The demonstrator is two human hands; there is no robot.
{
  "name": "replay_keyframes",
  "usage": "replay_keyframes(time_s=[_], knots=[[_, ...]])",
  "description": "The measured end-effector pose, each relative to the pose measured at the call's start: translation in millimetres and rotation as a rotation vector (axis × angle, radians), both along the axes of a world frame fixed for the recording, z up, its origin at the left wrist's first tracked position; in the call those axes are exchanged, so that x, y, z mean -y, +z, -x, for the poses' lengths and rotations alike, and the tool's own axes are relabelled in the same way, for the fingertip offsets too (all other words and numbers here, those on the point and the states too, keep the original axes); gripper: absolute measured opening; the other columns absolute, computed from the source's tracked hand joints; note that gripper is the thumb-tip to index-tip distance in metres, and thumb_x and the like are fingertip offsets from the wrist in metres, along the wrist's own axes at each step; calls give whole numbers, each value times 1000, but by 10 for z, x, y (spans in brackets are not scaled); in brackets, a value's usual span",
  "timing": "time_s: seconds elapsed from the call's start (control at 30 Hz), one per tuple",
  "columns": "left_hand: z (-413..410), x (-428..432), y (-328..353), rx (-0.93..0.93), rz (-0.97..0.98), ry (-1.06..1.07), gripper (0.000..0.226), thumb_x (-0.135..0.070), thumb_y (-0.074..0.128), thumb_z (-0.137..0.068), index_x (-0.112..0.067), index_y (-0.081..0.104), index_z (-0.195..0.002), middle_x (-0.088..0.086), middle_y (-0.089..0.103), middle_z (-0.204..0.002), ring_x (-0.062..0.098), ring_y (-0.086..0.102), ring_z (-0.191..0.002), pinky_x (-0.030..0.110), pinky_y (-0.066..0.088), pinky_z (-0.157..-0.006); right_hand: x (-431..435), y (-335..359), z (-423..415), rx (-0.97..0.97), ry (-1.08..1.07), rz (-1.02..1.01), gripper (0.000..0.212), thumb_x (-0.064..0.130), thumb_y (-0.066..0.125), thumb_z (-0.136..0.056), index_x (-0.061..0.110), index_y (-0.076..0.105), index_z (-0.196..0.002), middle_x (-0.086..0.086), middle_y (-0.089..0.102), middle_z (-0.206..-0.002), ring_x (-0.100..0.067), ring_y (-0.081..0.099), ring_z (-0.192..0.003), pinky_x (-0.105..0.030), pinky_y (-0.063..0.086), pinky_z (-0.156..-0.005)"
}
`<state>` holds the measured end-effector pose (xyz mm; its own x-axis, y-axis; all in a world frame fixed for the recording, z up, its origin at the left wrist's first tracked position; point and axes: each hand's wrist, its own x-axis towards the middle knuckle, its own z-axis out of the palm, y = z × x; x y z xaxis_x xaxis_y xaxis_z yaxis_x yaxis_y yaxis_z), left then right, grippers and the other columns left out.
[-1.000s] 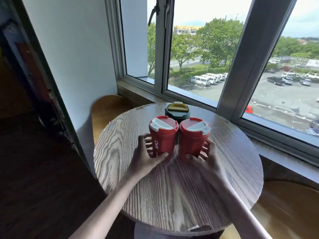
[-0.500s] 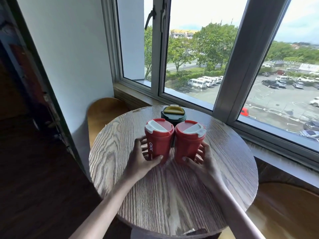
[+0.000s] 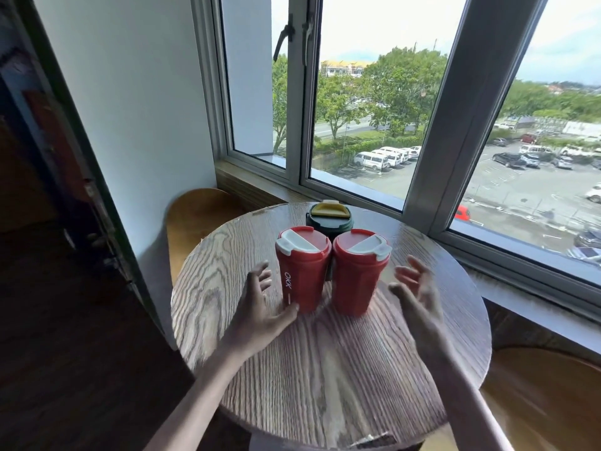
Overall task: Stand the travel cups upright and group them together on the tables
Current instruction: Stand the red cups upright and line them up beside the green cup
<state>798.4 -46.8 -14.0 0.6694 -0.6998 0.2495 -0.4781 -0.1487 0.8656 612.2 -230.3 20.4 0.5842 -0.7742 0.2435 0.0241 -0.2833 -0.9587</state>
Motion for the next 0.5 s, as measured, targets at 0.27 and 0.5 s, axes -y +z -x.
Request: replay_keyframes(time_s=[0.27, 0.5], knots=[[-335, -557, -151, 496, -549, 225, 102, -88, 10, -69, -25, 25, -147, 5, 23, -157, 21, 20, -145, 46, 18, -118, 519, 1227, -556, -216, 57, 458, 58, 31, 71, -82, 16, 43, -131, -8, 60, -112, -18, 57, -105, -33, 48, -92], [-294, -572, -107, 487, -584, 230, 104, -88, 2, -67, -27, 33, -144, 4, 26, -156, 17, 18, -145, 43, 11, -119, 542, 1617, -1440, -1143, 538, 733, 97, 37, 81, -69, 32, 22, -146, -6, 28, -155, -31, 40, -133, -44, 41, -103]])
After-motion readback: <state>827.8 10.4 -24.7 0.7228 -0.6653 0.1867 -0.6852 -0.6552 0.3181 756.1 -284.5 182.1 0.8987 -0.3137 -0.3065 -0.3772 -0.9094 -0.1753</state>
